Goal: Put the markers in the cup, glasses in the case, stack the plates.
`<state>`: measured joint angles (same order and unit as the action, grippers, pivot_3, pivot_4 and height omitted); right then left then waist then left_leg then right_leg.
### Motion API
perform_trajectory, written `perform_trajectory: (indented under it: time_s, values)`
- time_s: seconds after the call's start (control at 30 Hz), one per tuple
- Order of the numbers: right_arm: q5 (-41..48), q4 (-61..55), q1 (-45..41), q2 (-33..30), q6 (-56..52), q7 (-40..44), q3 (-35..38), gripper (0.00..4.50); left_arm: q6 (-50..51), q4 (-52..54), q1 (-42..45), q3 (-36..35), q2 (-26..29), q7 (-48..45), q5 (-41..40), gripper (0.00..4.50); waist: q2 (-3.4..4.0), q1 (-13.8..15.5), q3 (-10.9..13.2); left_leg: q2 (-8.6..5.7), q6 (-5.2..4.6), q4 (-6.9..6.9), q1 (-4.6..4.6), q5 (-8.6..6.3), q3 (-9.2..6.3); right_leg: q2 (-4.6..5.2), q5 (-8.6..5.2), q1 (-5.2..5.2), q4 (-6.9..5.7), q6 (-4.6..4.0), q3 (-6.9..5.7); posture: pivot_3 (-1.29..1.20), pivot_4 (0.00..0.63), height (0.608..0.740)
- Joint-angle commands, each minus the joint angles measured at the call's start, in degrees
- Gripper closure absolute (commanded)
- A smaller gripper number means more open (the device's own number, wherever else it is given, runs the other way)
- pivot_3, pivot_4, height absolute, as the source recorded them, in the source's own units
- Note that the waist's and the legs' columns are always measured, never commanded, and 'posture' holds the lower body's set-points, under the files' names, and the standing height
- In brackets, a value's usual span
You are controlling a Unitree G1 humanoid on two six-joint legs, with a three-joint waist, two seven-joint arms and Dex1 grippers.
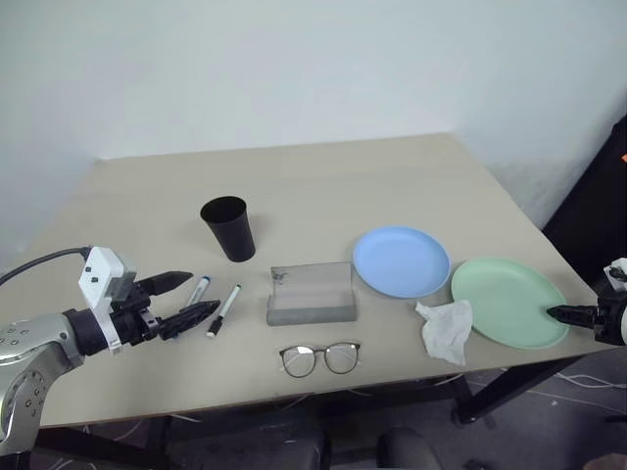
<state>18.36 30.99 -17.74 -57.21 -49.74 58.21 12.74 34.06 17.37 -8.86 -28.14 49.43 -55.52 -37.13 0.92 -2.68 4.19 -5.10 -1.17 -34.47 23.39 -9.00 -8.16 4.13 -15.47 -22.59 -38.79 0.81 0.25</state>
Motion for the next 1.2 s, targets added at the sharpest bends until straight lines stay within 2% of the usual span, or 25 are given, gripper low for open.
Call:
perform_trajectory:
  time_s: [0.03, 0.1, 0.3, 0.6, 0.77, 0.93, 1.2]
  values:
    - [-0.22, 0.28, -1.99, 0.08, 1.34, -1.02, 0.25, 3.76, -0.51, 1.62, -0.11, -1.98, -0.25, 0.34, -0.98, 0.23, 0.0, 0.0, 0.0, 0.0, 0.0, 0.0, 0.0, 0.0, 0.0, 0.0, 0.0, 0.0, 0.0, 0.0, 0.0, 0.0, 0.0, 0.74]
    - [-0.31, 0.66, -2.29, 0.14, 1.66, -1.14, 0.04, 4.49, -0.48, 1.64, -0.1, -2.0, -0.36, 0.46, -0.95, 0.23, -0.02, -0.02, -0.01, 0.01, 0.0, 0.0, 0.0, 0.0, 0.0, -0.01, 0.0, 0.0, 0.0, 0.0, 0.0, 0.0, 0.0, 0.74]
    - [-1.44, 4.21, -5.0, 0.62, 4.52, -4.03, 0.52, 4.49, -0.53, 1.44, 0.19, -1.8, -0.36, 0.78, -0.78, 0.23, -0.1, 0.23, -0.05, 0.0, -0.13, -0.27, 0.05, -0.08, -0.03, 0.0, 0.0, 0.1, 0.01, 0.02, -0.07, 0.0, 0.0, 0.74]
    - [1.29, 19.4, -21.6, 1.05, 4.11, -14.01, 6.83, 4.49, -0.69, 1.18, 0.87, -1.23, -0.5, 1.29, -0.37, 0.23, -0.02, -0.2, -0.03, -0.06, -0.26, -0.44, 0.13, -0.16, 0.32, 0.55, 0.16, 0.07, 0.01, 0.26, -0.33, 0.0, 0.0, 0.74]
    - [1.26, 19.64, -27.66, 2.43, 2.16, -14.8, 6.5, 4.49, -0.78, 0.98, 1.12, -1.06, -0.44, 1.31, -0.23, 0.23, 0.0, -0.1, -0.02, -0.04, -0.35, -0.33, 0.13, -0.2, 0.52, 0.7, 0.15, -0.02, 0.05, 0.34, -0.48, 0.0, 0.0, 0.74]
    - [-0.44, 15.89, -32.23, 5.9, -0.95, -16.09, 2.73, 4.49, -0.81, 0.88, 1.29, -0.88, -0.41, 1.45, -0.02, 0.23, 0.0, -0.16, -0.02, -0.05, -0.47, -0.27, 0.15, -0.24, 0.75, 0.7, 0.13, -0.13, 0.1, 0.41, -0.29, 0.0, 0.0, 0.74]
    - [-2.38, 12.52, -40.64, 15.6, -12.36, -15.75, -7.92, 4.49, -0.89, 1.69, 0.57, -1.14, -0.93, 2.39, 0.09, 0.23, -0.01, 0.08, -0.03, -0.05, -0.57, -0.27, 0.15, -0.21, 0.91, 0.7, 0.2, -0.22, 0.06, 0.49, -0.12, 0.0, 0.0, 0.74]
